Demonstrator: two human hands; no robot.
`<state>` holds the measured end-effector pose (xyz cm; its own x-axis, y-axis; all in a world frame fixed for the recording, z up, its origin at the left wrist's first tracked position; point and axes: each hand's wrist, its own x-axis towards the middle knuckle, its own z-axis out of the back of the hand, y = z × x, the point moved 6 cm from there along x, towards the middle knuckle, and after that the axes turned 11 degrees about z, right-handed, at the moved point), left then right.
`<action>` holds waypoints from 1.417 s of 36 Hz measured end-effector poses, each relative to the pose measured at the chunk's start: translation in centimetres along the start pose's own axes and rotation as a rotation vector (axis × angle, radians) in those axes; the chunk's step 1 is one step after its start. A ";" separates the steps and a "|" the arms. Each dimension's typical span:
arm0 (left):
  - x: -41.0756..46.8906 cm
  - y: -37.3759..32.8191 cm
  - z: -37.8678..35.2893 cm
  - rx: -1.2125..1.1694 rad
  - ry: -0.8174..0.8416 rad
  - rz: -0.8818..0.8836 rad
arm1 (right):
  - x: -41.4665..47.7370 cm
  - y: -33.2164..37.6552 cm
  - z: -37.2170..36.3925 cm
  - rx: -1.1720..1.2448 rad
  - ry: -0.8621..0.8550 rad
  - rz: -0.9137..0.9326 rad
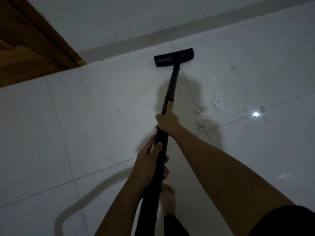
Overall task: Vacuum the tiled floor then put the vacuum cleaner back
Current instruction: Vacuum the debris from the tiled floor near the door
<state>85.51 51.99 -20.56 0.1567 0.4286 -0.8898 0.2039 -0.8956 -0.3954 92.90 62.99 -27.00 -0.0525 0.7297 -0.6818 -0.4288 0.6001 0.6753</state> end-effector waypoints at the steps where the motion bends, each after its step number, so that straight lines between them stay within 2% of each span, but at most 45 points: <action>1: -0.2 0.4 0.0 0.006 0.003 0.001 | -0.3 -0.3 0.0 0.008 0.000 -0.008; 15: -2.3 6.3 0.7 0.077 -0.032 0.017 | -5.0 -4.7 -1.2 0.053 -0.016 -0.049; 25: -4.7 9.7 0.8 0.048 0.024 0.015 | -8.3 -7.3 -2.1 0.059 -0.037 -0.071; 36: -7.3 13.9 3.1 0.154 0.006 0.006 | -12.3 -10.5 -5.0 0.107 -0.073 -0.096; 44: -9.8 16.2 4.0 0.106 0.084 0.016 | -15.0 -11.7 -6.8 0.132 -0.102 -0.101; 51: -10.2 18.5 5.3 0.138 0.067 0.040 | -17.0 -12.8 -8.1 0.112 -0.115 -0.095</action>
<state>82.54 30.39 -19.98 0.2268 0.3950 -0.8903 0.0624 -0.9181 -0.3914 92.00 40.21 -26.35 0.0892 0.6969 -0.7116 -0.3236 0.6960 0.6410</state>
